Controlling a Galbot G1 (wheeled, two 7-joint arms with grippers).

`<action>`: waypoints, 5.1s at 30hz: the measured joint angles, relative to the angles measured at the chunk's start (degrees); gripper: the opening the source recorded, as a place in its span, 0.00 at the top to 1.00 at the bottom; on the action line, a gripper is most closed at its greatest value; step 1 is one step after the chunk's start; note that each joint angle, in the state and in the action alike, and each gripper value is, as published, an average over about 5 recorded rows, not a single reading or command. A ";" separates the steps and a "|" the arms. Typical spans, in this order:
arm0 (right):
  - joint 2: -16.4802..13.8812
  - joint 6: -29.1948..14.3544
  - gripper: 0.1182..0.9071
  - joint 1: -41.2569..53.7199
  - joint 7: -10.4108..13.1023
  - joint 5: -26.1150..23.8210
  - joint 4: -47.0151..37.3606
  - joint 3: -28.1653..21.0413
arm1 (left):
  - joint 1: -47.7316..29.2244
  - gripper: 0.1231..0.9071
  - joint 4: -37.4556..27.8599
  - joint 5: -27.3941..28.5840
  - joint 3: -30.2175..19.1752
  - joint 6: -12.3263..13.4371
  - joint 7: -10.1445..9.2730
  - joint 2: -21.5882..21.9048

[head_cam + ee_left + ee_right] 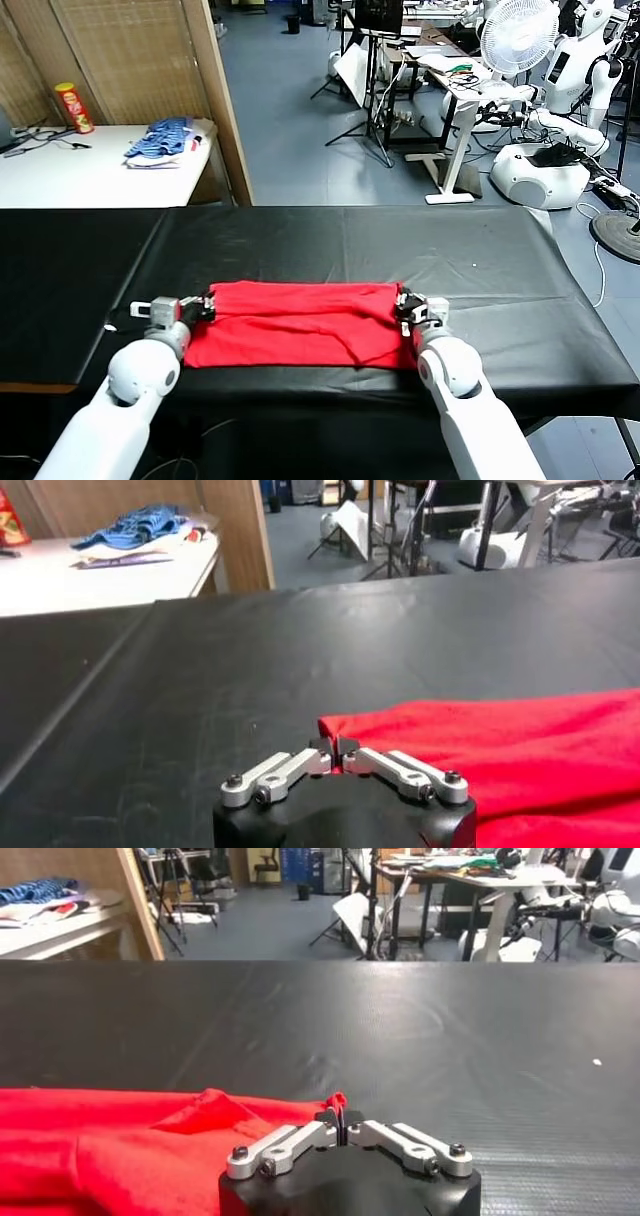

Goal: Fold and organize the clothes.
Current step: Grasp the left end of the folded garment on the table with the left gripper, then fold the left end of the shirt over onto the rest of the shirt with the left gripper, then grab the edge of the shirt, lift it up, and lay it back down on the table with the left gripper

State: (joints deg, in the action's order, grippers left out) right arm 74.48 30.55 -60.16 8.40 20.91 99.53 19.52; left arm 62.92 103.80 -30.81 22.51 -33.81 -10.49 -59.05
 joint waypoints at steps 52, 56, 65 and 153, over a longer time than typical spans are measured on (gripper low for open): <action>-0.28 4.01 0.14 -11.55 -1.15 -2.46 17.86 6.49 | 11.13 0.94 4.72 3.19 8.54 3.15 0.80 -3.14; 0.05 4.52 0.14 -12.16 -1.14 -2.71 18.60 8.12 | 12.37 0.95 5.12 11.42 10.49 4.03 0.61 0.20; 1.38 4.66 0.14 -12.76 -1.07 -2.99 19.02 10.07 | 15.54 0.95 9.45 19.56 12.12 6.11 0.75 6.23; 5.84 -3.53 0.14 -6.92 -4.38 -15.74 15.09 -6.47 | 11.58 0.14 5.51 -24.72 9.57 7.12 -0.45 -15.84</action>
State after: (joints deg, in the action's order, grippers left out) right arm 80.32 27.02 -67.09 4.02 5.17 114.61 13.06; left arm 74.50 109.31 -55.53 32.08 -26.70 -10.94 -74.89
